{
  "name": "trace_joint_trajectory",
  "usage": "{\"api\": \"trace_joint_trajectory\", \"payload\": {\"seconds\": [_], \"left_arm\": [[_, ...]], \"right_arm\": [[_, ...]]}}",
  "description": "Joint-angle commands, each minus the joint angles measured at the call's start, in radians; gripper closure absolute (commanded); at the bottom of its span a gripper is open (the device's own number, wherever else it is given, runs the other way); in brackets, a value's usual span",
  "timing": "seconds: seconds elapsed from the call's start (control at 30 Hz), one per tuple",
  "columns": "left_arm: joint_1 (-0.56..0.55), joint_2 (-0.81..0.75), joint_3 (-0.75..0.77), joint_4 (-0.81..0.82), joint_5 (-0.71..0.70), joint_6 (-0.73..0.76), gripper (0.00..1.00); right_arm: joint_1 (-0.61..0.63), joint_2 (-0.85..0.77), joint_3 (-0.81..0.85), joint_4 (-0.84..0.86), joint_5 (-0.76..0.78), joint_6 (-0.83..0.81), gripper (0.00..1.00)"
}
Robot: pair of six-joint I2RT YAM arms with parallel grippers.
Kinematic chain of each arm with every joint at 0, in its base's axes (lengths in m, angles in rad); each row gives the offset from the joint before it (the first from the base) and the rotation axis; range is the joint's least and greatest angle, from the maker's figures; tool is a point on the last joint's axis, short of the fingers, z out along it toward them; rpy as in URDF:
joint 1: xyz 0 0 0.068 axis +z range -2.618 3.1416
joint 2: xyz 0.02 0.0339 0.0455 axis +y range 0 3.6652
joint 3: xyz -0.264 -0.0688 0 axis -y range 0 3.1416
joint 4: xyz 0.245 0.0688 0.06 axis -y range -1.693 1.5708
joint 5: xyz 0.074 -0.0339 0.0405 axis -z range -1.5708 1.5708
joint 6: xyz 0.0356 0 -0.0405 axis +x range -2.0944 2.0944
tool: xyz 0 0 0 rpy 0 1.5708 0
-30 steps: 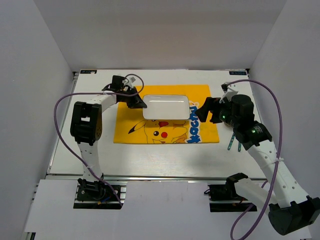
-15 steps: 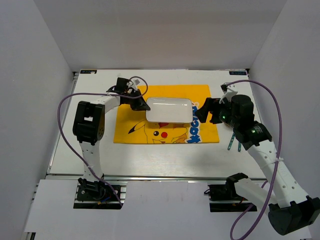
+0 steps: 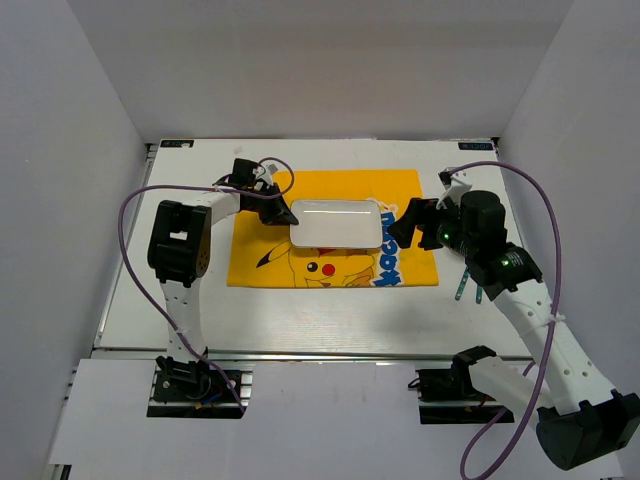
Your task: Set the dinner table for one person
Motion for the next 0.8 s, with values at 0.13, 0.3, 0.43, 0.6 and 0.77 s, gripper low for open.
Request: {"api": "trace_joint_trajectory", "payload": {"seconds": [0.13, 0.3, 0.43, 0.6, 0.77], "left_arm": [[0.016, -0.061, 0.057, 0.056, 0.122, -0.019, 1.00], [0.016, -0.060, 0.063, 0.041, 0.099, -0.016, 1.00], [0.016, -0.050, 0.069, 0.027, 0.075, -0.015, 0.92], [0.016, -0.046, 0.073, 0.006, 0.041, -0.013, 0.77], [0.016, -0.049, 0.072, -0.013, -0.005, -0.016, 0.68]], "right_arm": [[-0.005, 0.010, -0.005, 0.046, -0.022, -0.009, 0.11], [-0.005, 0.018, -0.006, 0.051, -0.034, -0.005, 0.11], [-0.003, 0.021, -0.009, 0.055, -0.042, -0.002, 0.11], [-0.005, 0.018, -0.015, 0.063, -0.051, -0.002, 0.11], [-0.005, 0.018, -0.019, 0.064, -0.049, -0.002, 0.11]]}}
